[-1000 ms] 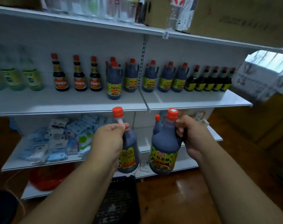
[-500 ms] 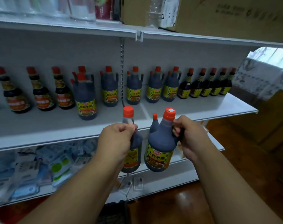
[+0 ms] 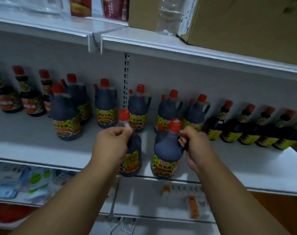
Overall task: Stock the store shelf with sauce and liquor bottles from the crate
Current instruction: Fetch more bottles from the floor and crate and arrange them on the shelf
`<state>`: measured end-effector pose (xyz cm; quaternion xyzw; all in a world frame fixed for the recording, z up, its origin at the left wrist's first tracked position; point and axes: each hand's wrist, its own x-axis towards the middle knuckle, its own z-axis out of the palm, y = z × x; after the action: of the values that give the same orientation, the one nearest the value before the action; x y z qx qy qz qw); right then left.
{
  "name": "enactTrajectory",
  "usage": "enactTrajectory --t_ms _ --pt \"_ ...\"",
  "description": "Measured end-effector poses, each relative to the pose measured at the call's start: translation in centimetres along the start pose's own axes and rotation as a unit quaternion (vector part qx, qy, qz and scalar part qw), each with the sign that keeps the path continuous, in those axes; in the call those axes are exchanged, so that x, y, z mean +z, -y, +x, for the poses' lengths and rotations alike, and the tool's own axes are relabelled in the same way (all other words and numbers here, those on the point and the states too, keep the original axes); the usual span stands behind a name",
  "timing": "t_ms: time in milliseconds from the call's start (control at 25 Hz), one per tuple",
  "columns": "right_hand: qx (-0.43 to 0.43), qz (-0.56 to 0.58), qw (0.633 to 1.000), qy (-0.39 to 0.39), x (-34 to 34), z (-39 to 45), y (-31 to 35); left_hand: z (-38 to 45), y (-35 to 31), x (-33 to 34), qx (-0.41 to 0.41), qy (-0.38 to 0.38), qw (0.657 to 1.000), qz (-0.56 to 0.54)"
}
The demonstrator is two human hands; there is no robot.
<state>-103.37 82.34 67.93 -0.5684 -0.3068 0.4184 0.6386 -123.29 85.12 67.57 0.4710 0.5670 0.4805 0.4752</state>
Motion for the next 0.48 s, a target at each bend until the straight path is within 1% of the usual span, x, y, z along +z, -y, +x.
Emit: enactTrajectory --t_ms 160,240,320,400,480 --pt "0.032 -0.019 0.999 0.002 -1.0 5.3 0.1 2.3 -0.3 3.6 0.019 -0.033 0.999 0.023" --pt "0.028 -0.024 0.999 0.014 -1.5 6.9 -0.3 3.4 -0.5 4.6 0.021 -0.053 0.998 0.024" --pt "0.011 -0.041 0.998 0.041 -1.8 8.1 -0.4 4.4 -0.2 5.4 0.051 -0.051 0.996 0.057" --pt "-0.014 -0.09 0.994 0.061 -2.0 8.9 -0.2 4.8 0.4 5.8 0.076 -0.032 0.991 0.105" --pt "-0.059 -0.161 0.985 0.035 -2.3 8.6 -0.9 4.7 0.8 5.6 0.094 -0.017 0.989 0.113"
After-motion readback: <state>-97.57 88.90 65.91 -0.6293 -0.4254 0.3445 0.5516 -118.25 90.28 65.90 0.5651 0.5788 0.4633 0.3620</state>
